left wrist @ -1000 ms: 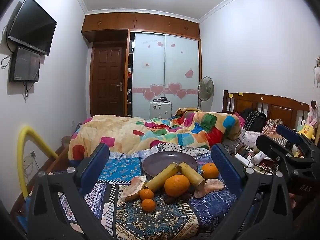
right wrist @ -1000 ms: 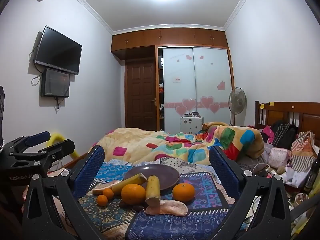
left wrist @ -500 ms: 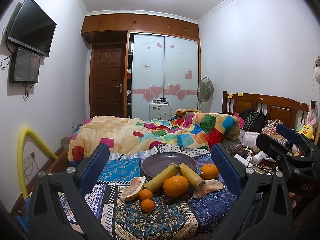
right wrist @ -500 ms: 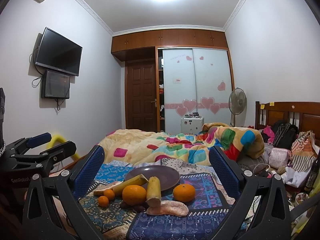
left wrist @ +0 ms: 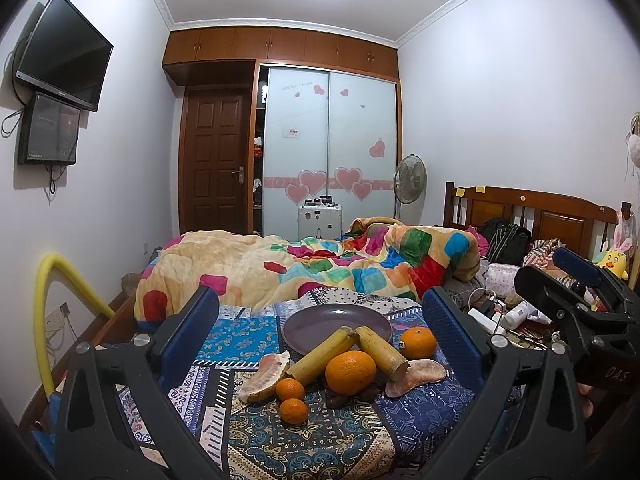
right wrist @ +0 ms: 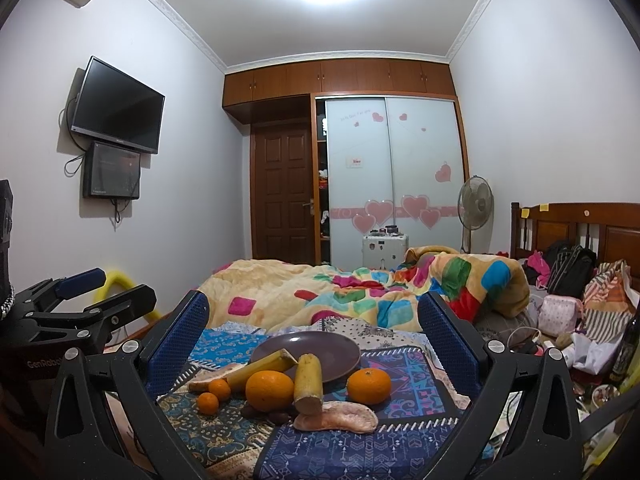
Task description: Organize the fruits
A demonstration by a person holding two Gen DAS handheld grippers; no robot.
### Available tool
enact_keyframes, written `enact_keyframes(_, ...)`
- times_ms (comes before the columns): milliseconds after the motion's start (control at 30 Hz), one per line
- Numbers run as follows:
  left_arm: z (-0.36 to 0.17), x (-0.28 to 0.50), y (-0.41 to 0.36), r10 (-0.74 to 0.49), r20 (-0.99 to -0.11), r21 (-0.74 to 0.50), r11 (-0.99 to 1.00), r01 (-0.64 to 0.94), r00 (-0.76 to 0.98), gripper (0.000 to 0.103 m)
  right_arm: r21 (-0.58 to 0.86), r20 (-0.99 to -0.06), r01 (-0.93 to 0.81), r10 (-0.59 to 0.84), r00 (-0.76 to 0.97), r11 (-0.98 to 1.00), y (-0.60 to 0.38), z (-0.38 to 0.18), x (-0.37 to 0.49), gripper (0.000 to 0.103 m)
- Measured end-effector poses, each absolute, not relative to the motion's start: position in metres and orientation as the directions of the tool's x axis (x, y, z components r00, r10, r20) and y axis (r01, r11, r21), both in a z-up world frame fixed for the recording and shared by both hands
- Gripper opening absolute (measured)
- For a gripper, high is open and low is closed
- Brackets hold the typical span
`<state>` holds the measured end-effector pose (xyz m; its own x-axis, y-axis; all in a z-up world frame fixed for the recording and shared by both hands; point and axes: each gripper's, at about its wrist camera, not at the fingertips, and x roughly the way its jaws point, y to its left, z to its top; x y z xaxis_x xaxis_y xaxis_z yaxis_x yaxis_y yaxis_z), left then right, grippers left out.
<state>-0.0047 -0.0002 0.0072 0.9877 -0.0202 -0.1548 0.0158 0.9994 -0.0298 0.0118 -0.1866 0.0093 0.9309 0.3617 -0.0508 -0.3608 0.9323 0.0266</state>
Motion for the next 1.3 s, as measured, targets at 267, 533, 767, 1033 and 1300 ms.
enact_keyframes(267, 0.007, -0.005, 0.000, -0.020, -0.154, -0.030, 0.999, 0.016, 0.988, 0.103, 0.028, -0.051, -0.362, 0.363, 0.930, 0.932, -0.186, 0.009, 0.014, 0.103)
enact_keyframes(533, 0.006, -0.004, -0.002, -0.023, -0.153, -0.030, 0.999, 0.019, 0.988, 0.103, 0.029, -0.050, -0.361, 0.362, 0.931, 0.932, -0.187, 0.008, 0.014, 0.103)
enact_keyframes(767, 0.002, -0.002, -0.003, -0.021, -0.155, -0.032, 0.999, 0.016, 0.988, 0.103, 0.030, -0.054, -0.364, 0.365, 0.929, 0.931, -0.181, 0.009, 0.012, 0.103)
enact_keyframes(1033, -0.001, 0.000, -0.002, -0.020, -0.158, -0.038, 0.999, 0.014, 0.987, 0.103, 0.030, -0.058, -0.364, 0.365, 0.929, 0.931, -0.176, 0.008, 0.013, 0.103)
enact_keyframes(1300, -0.007, 0.007, 0.003, -0.019, -0.168, -0.044, 0.999, 0.012, 0.986, 0.103, 0.040, -0.070, -0.365, 0.367, 0.928, 0.930, -0.181, 0.000, 0.023, 0.103)
